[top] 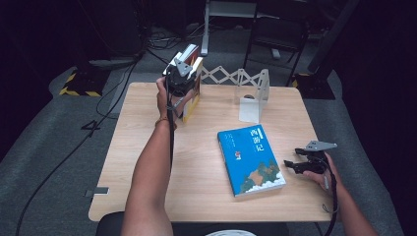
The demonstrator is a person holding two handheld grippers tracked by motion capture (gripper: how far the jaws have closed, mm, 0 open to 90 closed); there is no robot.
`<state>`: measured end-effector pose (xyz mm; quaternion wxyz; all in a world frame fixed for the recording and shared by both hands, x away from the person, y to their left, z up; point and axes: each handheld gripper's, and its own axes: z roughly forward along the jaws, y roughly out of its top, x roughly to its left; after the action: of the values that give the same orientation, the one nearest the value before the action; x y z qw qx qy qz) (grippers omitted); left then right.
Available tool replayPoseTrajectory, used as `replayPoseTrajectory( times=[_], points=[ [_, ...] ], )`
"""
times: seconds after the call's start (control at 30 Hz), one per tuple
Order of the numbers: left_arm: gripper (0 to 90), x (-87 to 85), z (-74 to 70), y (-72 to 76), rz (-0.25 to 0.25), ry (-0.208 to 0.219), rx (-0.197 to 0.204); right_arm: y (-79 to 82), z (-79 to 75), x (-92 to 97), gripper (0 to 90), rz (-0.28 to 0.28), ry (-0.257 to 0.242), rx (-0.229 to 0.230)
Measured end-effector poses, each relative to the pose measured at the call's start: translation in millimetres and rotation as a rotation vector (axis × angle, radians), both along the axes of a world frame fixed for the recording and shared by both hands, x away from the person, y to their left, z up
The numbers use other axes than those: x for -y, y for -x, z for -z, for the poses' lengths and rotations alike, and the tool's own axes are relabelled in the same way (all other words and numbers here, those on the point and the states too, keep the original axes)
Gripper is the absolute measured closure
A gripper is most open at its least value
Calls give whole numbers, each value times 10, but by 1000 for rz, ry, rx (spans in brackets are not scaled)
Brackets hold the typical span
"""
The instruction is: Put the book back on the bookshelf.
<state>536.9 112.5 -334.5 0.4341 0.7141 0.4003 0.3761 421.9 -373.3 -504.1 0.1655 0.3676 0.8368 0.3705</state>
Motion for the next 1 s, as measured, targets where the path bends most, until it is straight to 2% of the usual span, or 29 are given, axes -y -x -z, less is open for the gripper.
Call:
replayPoseTrajectory(
  times=[0.07, 0.2, 0.23, 0.27, 0.4, 0.43, 0.5, 0.57, 0.63, 0.8, 1.0],
  points=[
    [635, -6, 3, 55, 16, -14, -3, 0, 0, 0, 211, 0, 0, 0],
    [631, -33, 26, 222, 69, 6, 8, 0, 0, 0, 210, 0, 0, 0],
    [620, -33, 26, 222, 69, 6, 8, 1, 0, 0, 211, 1, -1, -1],
    [614, -46, 73, 309, 95, 7, 2, 0, 0, 0, 210, 0, 0, 0],
    [596, -72, 176, 465, 146, -32, -26, 1, 0, 0, 210, 0, 0, 0],
    [591, -72, 176, 465, 146, -32, -26, 2, 1, 0, 211, 1, -1, 1],
    [578, -99, 256, 566, 189, -22, -51, 4, 0, 1, 211, 3, 2, 3],
    [577, -110, 328, 632, 211, -32, -65, 6, 0, 2, 212, 4, 3, 3],
    [569, -110, 398, 687, 226, -52, -79, 6, 0, 1, 212, 5, 1, 3],
    [559, -115, 528, 803, 263, -39, -107, 8, 0, 2, 212, 6, 2, 3],
    [548, -75, 687, 950, 306, -59, -151, 14, 0, 4, 213, 12, 2, 3]
  ],
)
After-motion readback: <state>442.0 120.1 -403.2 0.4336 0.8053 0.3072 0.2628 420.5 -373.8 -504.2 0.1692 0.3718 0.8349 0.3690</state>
